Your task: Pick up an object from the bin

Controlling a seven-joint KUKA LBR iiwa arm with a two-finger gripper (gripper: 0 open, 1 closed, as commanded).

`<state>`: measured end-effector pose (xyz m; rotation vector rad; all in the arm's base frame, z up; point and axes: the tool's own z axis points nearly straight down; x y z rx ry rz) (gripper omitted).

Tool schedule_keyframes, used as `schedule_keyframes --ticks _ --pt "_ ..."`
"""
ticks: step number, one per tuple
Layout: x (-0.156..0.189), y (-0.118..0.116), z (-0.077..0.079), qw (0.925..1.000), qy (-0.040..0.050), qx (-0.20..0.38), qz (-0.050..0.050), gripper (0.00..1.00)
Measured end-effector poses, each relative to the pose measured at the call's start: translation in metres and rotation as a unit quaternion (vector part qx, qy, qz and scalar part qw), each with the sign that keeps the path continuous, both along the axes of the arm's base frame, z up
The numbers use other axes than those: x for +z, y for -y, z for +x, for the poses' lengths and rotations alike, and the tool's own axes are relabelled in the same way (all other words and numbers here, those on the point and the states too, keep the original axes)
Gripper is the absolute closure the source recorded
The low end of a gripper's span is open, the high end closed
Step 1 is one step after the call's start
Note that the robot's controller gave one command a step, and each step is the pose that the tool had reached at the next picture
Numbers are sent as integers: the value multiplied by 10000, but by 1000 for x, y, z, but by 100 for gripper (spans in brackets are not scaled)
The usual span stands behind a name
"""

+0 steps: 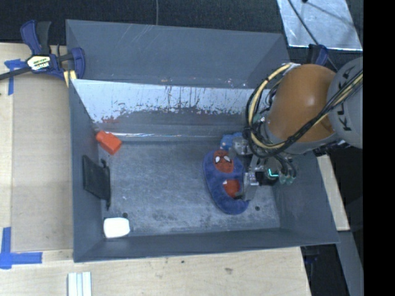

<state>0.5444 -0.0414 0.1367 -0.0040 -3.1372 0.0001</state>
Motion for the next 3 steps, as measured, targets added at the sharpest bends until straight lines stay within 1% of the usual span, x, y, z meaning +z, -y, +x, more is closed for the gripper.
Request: schedule_keyframes --ticks 1,2,3 --pt "-59 -39 15 9989 36 -472 -6 0" --pt "-55 -39 15 9989 -13 -467 3 100" --pt "44 -6 22 9991 73 -420 -7 100"
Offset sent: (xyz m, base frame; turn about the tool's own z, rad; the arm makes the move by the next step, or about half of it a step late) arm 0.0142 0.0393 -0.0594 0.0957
